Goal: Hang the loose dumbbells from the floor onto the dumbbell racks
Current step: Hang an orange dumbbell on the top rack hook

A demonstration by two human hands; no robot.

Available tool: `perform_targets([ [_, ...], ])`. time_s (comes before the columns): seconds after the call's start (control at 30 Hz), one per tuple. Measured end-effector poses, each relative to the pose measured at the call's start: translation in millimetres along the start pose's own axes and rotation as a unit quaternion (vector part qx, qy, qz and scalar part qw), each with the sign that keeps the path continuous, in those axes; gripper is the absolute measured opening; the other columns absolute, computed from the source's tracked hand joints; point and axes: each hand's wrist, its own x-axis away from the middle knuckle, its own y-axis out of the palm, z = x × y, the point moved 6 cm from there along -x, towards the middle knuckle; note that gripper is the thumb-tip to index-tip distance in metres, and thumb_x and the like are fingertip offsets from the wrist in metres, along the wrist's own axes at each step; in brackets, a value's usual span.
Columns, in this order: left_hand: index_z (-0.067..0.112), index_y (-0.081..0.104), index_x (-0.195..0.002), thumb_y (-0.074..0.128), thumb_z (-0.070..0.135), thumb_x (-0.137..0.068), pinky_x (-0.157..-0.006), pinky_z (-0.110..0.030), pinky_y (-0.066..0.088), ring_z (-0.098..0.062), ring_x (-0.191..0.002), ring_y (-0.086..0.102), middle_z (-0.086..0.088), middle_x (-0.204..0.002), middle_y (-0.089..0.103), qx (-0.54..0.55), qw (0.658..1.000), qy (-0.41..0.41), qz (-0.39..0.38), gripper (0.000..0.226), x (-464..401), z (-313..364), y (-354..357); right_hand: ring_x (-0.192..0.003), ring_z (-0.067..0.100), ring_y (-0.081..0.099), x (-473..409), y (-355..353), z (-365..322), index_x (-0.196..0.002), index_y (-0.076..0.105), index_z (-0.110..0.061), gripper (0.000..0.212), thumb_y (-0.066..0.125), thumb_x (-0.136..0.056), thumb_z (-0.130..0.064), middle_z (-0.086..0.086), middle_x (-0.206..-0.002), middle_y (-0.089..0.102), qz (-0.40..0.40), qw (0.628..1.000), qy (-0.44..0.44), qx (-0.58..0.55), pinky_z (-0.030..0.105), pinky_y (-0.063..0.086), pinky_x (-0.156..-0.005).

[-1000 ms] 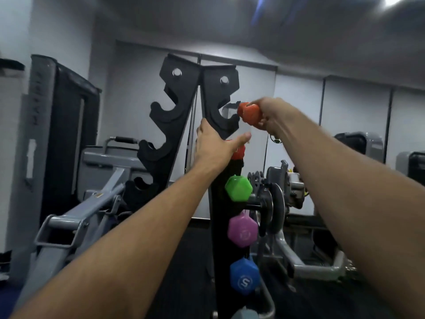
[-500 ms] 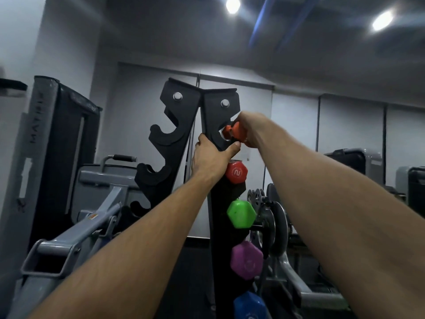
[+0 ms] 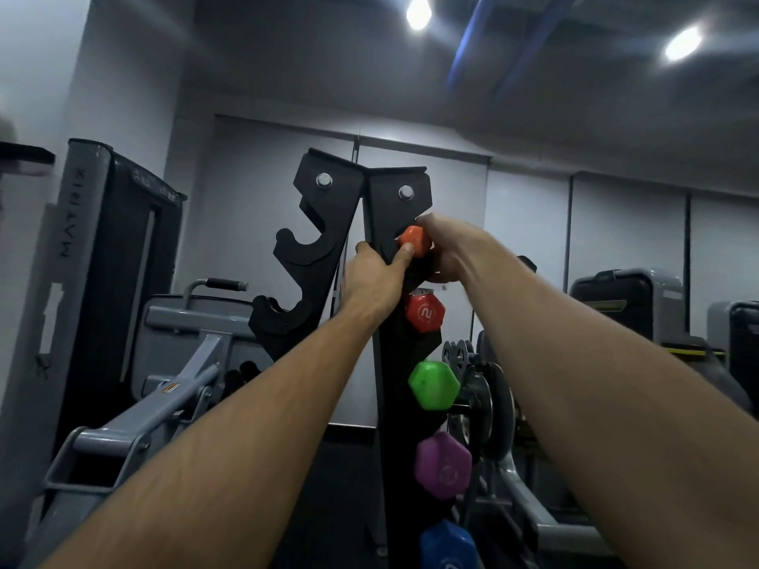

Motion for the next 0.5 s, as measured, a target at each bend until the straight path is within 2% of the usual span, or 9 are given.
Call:
perform_targets([
  [0.03,0.008,0.052,-0.13,0.058,0.059,-0.096,-0.085,-0.04,0.054,-0.026,-0.105,0.063,-0.007,-0.117,0.063,-0.004,1.0,0.002,0.0,0.061,-0.4,1.0,-0.7,-0.073,0.018,0.062,-3.1,-2.2,0.3,-0.09,0.062,-0.01,0.027,0.049,-0.102,-0.03,0.008,-0.087,0.065,0.002,0.999,-0.008,0.044,0.027,0.054,-0.066],
  [0.1,0.007,0.051,-0.132,0.057,0.058,-0.097,-0.087,-0.04,0.054,-0.026,-0.104,0.062,-0.009,-0.119,0.063,-0.005,1.0,0.008,-0.003,0.062,-0.9,1.0,-0.5,-0.083,0.02,0.064,-0.2,-2.7,-0.1,-0.096,0.065,-0.012,0.028,0.048,-0.1,-0.034,0.008,-0.093,0.068,0.002,0.993,-0.041,0.108,0.034,0.053,-0.086],
  [0.2,0.006,0.05,-0.134,0.052,0.057,-0.1,-0.084,-0.038,0.052,-0.022,-0.099,0.059,-0.009,-0.12,0.064,-0.014,1.0,0.02,-0.011,0.061,0.0,3.0,1.2,-0.085,0.02,0.063,-4.1,-2.6,-2.1,-0.099,0.065,-0.012,0.033,0.043,-0.1,-0.036,0.007,-0.093,0.069,0.025,0.987,-0.08,0.139,0.036,0.049,-0.084],
  [0.3,0.007,0.052,-0.131,0.049,0.058,-0.101,-0.087,-0.041,0.055,-0.024,-0.101,0.063,-0.009,-0.117,0.065,-0.011,1.0,0.027,-0.012,0.059,1.5,1.9,2.3,-0.089,0.021,0.063,-2.6,2.3,-6.9,-0.119,0.063,-0.008,0.042,0.039,-0.101,-0.038,0.011,-0.106,0.07,0.028,0.975,-0.102,0.195,0.034,0.047,-0.081],
  [0.4,0.007,0.052,-0.131,0.047,0.057,-0.103,-0.086,-0.041,0.054,-0.025,-0.103,0.064,-0.009,-0.115,0.065,-0.012,0.999,0.033,-0.017,0.058,2.6,0.0,3.0,-0.083,0.017,0.058,-6.1,1.3,-8.4,-0.122,0.054,-0.009,0.039,0.034,-0.105,-0.038,0.007,-0.095,0.062,0.032,0.968,-0.121,0.216,0.029,0.041,-0.067],
  [0.5,0.005,0.05,-0.132,0.047,0.054,-0.104,-0.086,-0.04,0.053,-0.027,-0.103,0.063,-0.011,-0.117,0.065,-0.011,0.999,0.031,-0.02,0.057,2.3,0.1,3.3,-0.083,0.017,0.056,-6.1,0.9,-7.7,-0.121,0.051,-0.01,0.037,0.033,-0.106,-0.039,0.006,-0.094,0.06,0.03,0.968,-0.126,0.217,0.03,0.042,-0.074],
])
